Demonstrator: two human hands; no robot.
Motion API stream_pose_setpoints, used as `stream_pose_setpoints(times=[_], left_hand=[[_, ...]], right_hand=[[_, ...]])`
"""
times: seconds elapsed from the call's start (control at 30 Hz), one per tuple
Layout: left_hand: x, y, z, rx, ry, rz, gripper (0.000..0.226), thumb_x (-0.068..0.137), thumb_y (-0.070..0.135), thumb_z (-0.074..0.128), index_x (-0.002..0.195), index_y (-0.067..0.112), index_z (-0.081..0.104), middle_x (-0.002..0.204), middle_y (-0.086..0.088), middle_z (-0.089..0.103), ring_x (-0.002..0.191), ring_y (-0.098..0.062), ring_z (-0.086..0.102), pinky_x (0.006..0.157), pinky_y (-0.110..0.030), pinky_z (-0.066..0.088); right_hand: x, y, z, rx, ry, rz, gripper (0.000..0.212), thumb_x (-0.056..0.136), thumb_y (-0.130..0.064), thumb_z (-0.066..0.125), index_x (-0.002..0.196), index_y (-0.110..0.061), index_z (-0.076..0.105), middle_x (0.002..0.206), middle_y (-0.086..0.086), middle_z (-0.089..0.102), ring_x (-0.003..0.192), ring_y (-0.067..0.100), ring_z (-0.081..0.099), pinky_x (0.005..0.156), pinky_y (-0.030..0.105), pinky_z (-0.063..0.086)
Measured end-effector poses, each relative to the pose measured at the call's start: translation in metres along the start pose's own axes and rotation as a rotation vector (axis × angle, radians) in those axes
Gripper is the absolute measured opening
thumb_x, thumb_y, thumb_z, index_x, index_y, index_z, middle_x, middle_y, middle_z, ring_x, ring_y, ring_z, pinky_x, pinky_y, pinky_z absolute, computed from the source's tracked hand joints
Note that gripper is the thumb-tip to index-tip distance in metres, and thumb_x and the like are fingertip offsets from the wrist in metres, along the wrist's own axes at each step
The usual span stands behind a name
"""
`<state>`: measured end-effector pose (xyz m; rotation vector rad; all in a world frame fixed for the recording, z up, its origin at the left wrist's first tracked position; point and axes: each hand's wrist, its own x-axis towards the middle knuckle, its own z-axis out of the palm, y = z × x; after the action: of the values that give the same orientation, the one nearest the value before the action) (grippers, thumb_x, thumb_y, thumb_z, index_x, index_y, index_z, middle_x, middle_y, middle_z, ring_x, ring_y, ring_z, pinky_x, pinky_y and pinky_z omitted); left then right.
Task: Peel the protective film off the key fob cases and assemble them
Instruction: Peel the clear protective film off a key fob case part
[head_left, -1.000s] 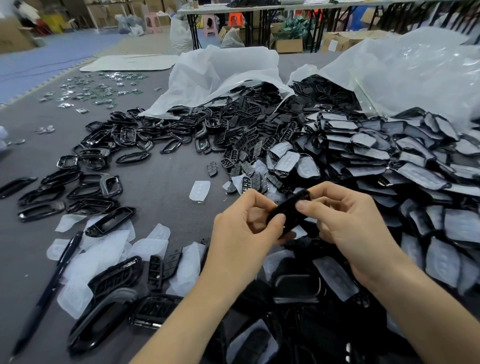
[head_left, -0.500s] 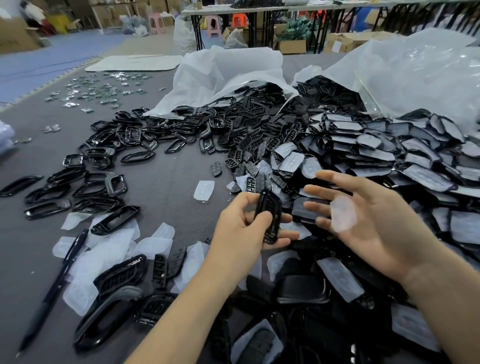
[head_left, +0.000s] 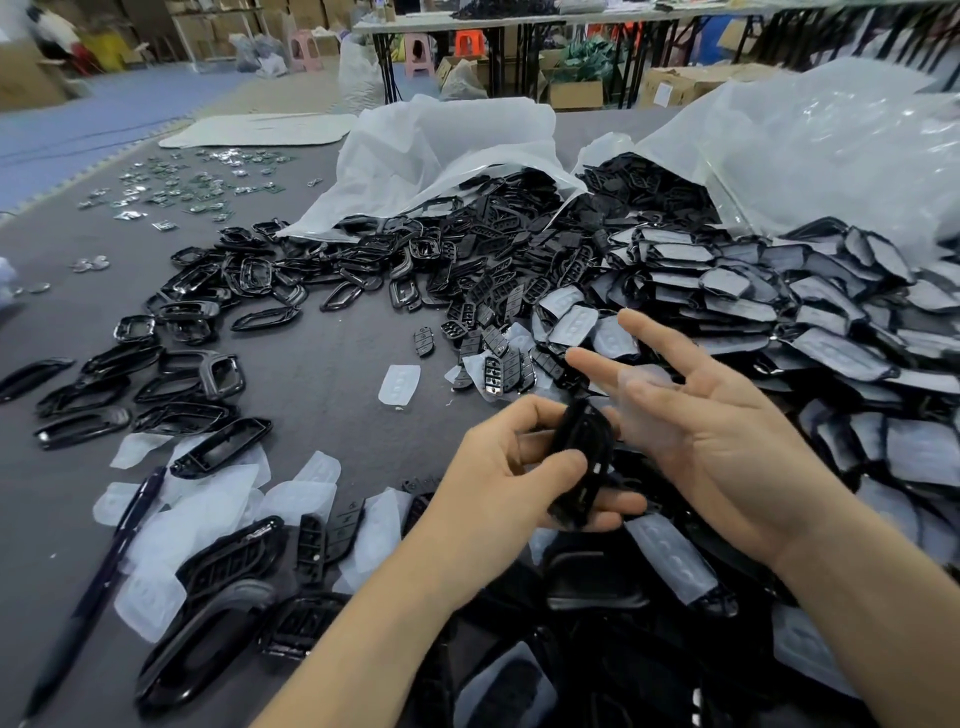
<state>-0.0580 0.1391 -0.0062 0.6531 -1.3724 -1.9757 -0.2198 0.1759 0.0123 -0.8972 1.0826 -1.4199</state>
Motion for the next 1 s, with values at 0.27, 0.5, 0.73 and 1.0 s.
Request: stream_pose_setpoints(times=[0.27, 0.5, 0.73, 1.0], left_hand=[[-0.001, -0.002, 0.007, 0.049, 0.042, 0.037, 0.030, 0.092, -0.010, 0.050, 0.094, 0.015, 0.068, 0.083, -0.008, 0.073, 0.073, -0.028, 0.073, 0.062, -0.024, 0.057], [0.001, 0.002, 0.002, 0.101, 0.094, 0.098, 0.031, 0.092, -0.009, 0.052, 0.096, 0.017, 0.069, 0.077, -0.003, 0.074, 0.072, -0.023, 0.074, 0.062, -0.023, 0.057], [0.004, -0.003, -0.005, 0.153, 0.191, 0.200, 0.029, 0.093, -0.010, 0.049, 0.097, 0.014, 0.066, 0.083, -0.006, 0.075, 0.074, -0.024, 0.074, 0.064, -0.024, 0.057], [0.009, -0.001, -0.011, 0.352, 0.415, 0.291, 0.032, 0.092, -0.007, 0.053, 0.097, 0.023, 0.064, 0.075, 0.011, 0.074, 0.069, -0.002, 0.070, 0.063, -0.016, 0.053]], right_hand=[[-0.003, 0.005, 0.006, -0.001, 0.013, 0.021, 0.028, 0.080, -0.018, 0.058, 0.104, -0.009, 0.071, 0.114, 0.006, 0.071, 0.085, 0.015, 0.070, 0.052, 0.020, 0.053], [0.001, 0.001, -0.008, -0.259, 0.159, -0.093, 0.020, 0.065, -0.023, 0.071, 0.082, -0.019, 0.079, 0.078, 0.008, 0.074, 0.067, 0.012, 0.059, 0.068, 0.021, 0.051], [0.003, -0.005, -0.009, -0.486, 0.311, -0.403, 0.021, 0.079, -0.004, 0.072, 0.076, -0.025, 0.073, 0.071, -0.007, 0.072, 0.060, 0.002, 0.060, 0.062, 0.012, 0.049], [-0.017, -0.014, 0.014, -0.496, -0.090, -0.493, 0.006, 0.080, -0.016, 0.071, 0.081, -0.021, 0.071, 0.078, 0.001, 0.070, 0.067, 0.016, 0.066, 0.065, 0.020, 0.054]])
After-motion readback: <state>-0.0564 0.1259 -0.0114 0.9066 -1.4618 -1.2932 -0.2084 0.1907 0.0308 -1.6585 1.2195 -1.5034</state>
